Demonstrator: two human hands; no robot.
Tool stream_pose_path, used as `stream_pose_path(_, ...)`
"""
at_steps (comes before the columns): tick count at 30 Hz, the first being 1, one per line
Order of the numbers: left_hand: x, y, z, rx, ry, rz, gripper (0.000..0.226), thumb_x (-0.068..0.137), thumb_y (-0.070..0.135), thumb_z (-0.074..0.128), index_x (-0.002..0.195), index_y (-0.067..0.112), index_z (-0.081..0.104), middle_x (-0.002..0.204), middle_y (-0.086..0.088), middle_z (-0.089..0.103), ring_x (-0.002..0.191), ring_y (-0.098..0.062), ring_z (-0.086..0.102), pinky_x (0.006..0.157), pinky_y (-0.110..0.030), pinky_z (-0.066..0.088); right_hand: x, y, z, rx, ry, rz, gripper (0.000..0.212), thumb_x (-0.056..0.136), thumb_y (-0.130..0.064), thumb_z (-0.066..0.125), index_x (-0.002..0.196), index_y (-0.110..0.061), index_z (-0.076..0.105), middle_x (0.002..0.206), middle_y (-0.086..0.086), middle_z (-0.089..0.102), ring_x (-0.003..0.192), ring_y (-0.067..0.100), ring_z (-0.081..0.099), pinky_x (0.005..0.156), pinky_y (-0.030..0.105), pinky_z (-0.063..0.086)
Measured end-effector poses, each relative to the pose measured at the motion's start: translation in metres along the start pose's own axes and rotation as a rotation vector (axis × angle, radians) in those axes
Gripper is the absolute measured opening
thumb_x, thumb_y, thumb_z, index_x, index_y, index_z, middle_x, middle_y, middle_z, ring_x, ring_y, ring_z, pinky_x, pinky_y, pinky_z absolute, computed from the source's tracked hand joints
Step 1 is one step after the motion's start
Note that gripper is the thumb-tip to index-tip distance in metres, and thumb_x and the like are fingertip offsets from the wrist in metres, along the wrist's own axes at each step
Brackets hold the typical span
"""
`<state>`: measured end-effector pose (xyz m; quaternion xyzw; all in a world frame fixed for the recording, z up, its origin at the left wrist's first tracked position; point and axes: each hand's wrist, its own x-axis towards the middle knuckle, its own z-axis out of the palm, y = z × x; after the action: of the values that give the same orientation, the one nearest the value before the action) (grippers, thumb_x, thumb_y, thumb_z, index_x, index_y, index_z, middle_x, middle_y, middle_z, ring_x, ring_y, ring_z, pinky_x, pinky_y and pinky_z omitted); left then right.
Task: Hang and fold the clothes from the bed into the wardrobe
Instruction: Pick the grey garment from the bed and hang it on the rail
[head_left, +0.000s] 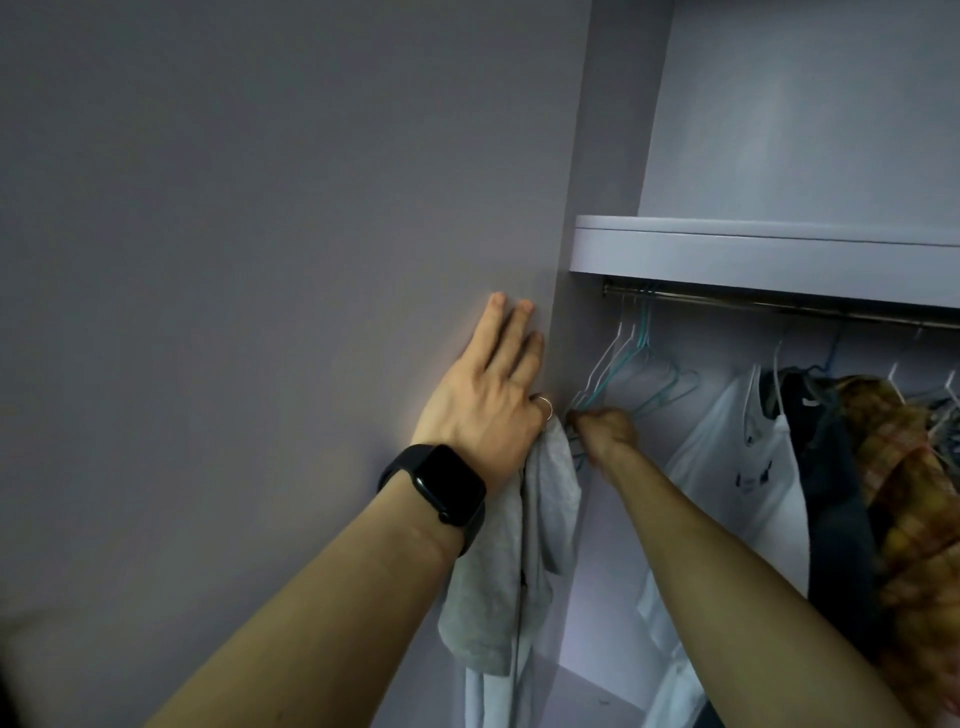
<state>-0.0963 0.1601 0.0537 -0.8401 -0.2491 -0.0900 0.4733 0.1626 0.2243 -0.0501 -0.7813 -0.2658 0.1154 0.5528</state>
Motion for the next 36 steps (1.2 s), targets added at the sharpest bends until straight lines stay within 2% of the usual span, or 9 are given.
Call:
stream_pose_path(6, 0.000, -0.001, 0.000, 0.014, 0.007, -0.004, 0.050, 0.107, 0.036, 0.016, 0.152, 0.026, 0.037, 0.165, -0.019, 0.006, 0.148, -0.049, -0.011, 0.101, -0.062, -0.029, -0.007, 0.009, -0.009, -0.023, 0.013, -0.033, 0.022, 0.082, -0.034, 0.064, 0.070, -0.017, 0.073, 0.085, 0.008, 0.075, 0.085, 0.029, 0.070, 0.083, 0.041, 0.059)
stream_pose_path(9, 0.000, 0.000, 0.000, 0.008, 0.001, -0.006, 0.050, 0.107, 0.037, 0.017, 0.152, 0.027, 0.037, 0.165, -0.019, 0.005, 0.148, -0.050, -0.012, 0.101, -0.062, -0.029, -0.010, 0.011, -0.015, 0.064, -0.003, 0.001, 0.023, 0.087, -0.036, 0.066, 0.074, -0.018, 0.072, 0.086, 0.007, 0.076, 0.079, 0.026, 0.070, 0.074, 0.036, 0.056)
stream_pose_path(16, 0.000, 0.000, 0.000, 0.012, -0.005, -0.003, 0.050, 0.106, 0.039, 0.017, 0.151, 0.029, 0.038, 0.165, -0.019, 0.005, 0.148, -0.050, -0.012, 0.103, -0.063, -0.027, -0.017, 0.024, -0.022, 0.077, 0.008, -0.002, 0.010, 0.085, -0.016, 0.064, 0.078, -0.016, 0.057, 0.073, 0.007, 0.065, 0.067, 0.025, 0.065, 0.070, 0.038, 0.054)
stream_pose_path(20, 0.000, 0.002, 0.001, 0.020, -0.009, -0.007, 0.051, 0.106, 0.040, 0.016, 0.151, 0.030, 0.037, 0.165, -0.019, 0.004, 0.148, -0.049, -0.013, 0.103, -0.064, -0.026, -0.018, 0.029, -0.027, 0.288, -0.064, 0.078, 0.014, 0.090, -0.016, 0.063, 0.097, -0.005, 0.067, 0.084, 0.011, 0.065, 0.069, 0.025, 0.061, 0.062, 0.033, 0.051)
stream_pose_path(24, 0.000, 0.001, 0.002, 0.031, -0.011, -0.015, 0.050, 0.106, 0.040, 0.015, 0.152, 0.031, 0.035, 0.166, -0.018, 0.003, 0.148, -0.049, -0.013, 0.104, -0.064, -0.026, -0.021, 0.026, -0.031, 0.435, -0.111, 0.133, 0.024, 0.102, -0.021, 0.047, 0.101, -0.005, 0.065, 0.088, 0.011, 0.063, 0.070, 0.023, 0.059, 0.062, 0.032, 0.053)
stream_pose_path(28, 0.000, 0.001, 0.002, 0.042, -0.015, -0.018, 0.050, 0.106, 0.041, 0.016, 0.152, 0.032, 0.034, 0.166, -0.017, 0.003, 0.149, -0.048, -0.013, 0.103, -0.064, -0.026, -0.021, 0.028, -0.033, 0.376, -0.088, 0.110, 0.016, 0.099, -0.017, 0.053, 0.105, -0.009, 0.066, 0.086, 0.011, 0.061, 0.060, 0.018, 0.057, 0.052, 0.024, 0.045)
stream_pose_path(32, 0.000, 0.002, 0.002, 0.035, -0.005, -0.030, 0.050, 0.106, 0.042, 0.017, 0.151, 0.033, 0.035, 0.166, -0.016, 0.005, 0.149, -0.047, -0.011, 0.107, -0.064, -0.024, -0.019, 0.030, -0.033, 0.302, -0.063, 0.097, 0.020, 0.099, -0.011, 0.048, 0.108, -0.009, 0.066, 0.090, 0.006, 0.070, 0.064, 0.019, 0.066, 0.048, 0.021, 0.044)
stream_pose_path(34, 0.000, 0.003, 0.004, 0.035, 0.001, -0.037, 0.050, 0.106, 0.042, 0.017, 0.152, 0.032, 0.035, 0.166, -0.016, 0.006, 0.149, -0.047, -0.010, 0.109, -0.064, -0.022, -0.018, 0.029, -0.033, 0.188, 0.041, 0.082, 0.026, 0.099, -0.017, 0.045, 0.103, -0.003, 0.067, 0.101, 0.014, 0.072, 0.077, 0.029, 0.070, 0.060, 0.031, 0.054)
stream_pose_path(36, 0.000, 0.003, 0.005, 0.037, 0.004, -0.034, 0.049, 0.107, 0.041, 0.017, 0.151, 0.033, 0.036, 0.166, -0.016, 0.006, 0.149, -0.048, -0.010, 0.109, -0.064, -0.022, -0.018, 0.026, -0.038, 0.066, 0.192, 0.086, 0.043, 0.101, -0.030, 0.039, 0.115, 0.002, 0.064, 0.116, 0.023, 0.067, 0.101, 0.039, 0.066, 0.084, 0.041, 0.054)
